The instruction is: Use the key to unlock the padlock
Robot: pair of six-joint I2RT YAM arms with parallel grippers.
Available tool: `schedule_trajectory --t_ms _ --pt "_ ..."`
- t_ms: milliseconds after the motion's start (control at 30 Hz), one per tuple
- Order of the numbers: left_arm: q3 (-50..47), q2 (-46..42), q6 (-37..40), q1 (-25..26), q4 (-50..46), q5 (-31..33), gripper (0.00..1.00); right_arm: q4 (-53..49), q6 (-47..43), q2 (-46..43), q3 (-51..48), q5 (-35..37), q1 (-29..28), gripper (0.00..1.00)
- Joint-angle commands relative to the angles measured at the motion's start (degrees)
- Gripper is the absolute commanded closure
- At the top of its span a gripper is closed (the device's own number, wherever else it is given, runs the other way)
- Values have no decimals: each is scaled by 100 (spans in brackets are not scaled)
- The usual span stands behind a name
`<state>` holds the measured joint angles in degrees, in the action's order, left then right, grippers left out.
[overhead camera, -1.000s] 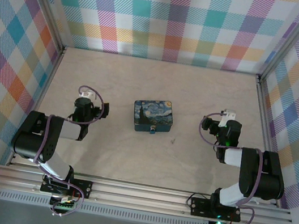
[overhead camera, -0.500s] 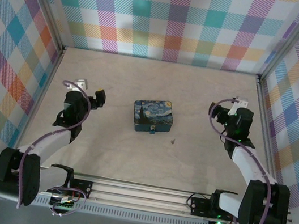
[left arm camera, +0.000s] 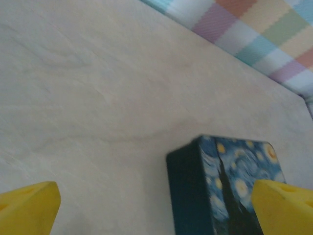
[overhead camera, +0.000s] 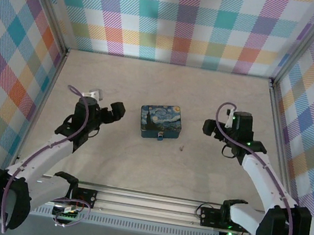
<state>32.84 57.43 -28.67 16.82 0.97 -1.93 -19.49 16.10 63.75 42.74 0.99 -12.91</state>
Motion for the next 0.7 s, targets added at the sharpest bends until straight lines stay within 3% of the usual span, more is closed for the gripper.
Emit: schedule_trajectory --t_ms 0,267,667 --pt "9 -76 -402 401 -223 -99 0 -951 159 29 308 116 -332 2" --pt "-135 341 -684 1132 234 172 0 -1396 453 557 190 234 -1213 11" --pt "170 903 -604 1324 340 207 0 -1199 625 1982 629 458 -2070 29"
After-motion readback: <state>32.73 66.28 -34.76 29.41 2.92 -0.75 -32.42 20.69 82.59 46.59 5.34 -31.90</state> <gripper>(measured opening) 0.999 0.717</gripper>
